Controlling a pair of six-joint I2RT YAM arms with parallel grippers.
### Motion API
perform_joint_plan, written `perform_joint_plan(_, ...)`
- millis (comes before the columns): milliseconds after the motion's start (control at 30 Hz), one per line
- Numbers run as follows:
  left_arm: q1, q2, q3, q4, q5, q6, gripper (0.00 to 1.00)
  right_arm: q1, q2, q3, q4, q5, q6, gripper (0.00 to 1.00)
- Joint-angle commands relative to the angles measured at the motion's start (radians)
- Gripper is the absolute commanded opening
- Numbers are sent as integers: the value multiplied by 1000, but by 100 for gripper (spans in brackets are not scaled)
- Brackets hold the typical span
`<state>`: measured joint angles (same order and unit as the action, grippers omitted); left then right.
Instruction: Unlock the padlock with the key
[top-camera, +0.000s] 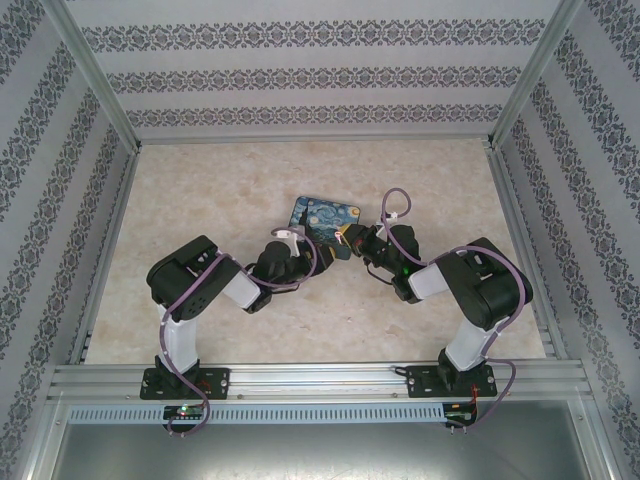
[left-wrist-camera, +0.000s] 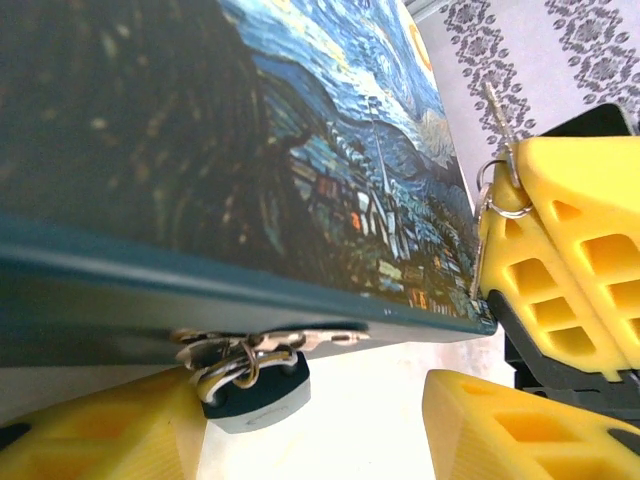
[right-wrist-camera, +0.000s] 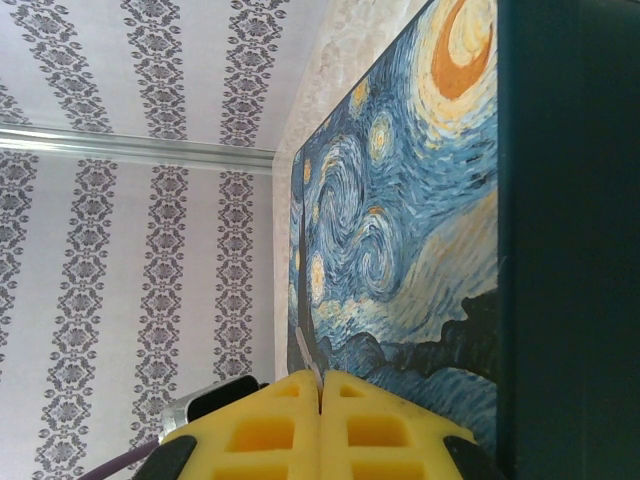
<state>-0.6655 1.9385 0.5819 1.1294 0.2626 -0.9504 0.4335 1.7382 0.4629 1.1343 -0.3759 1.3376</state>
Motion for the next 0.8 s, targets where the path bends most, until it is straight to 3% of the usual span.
perform_joint_plan(0, 9, 12, -15, 131, -12, -74, 58, -9, 23, -10, -15, -7, 0, 0)
perform_joint_plan(767, -19, 120, 22, 242, -19, -178, 56, -6, 32, -19, 6, 0, 15, 0)
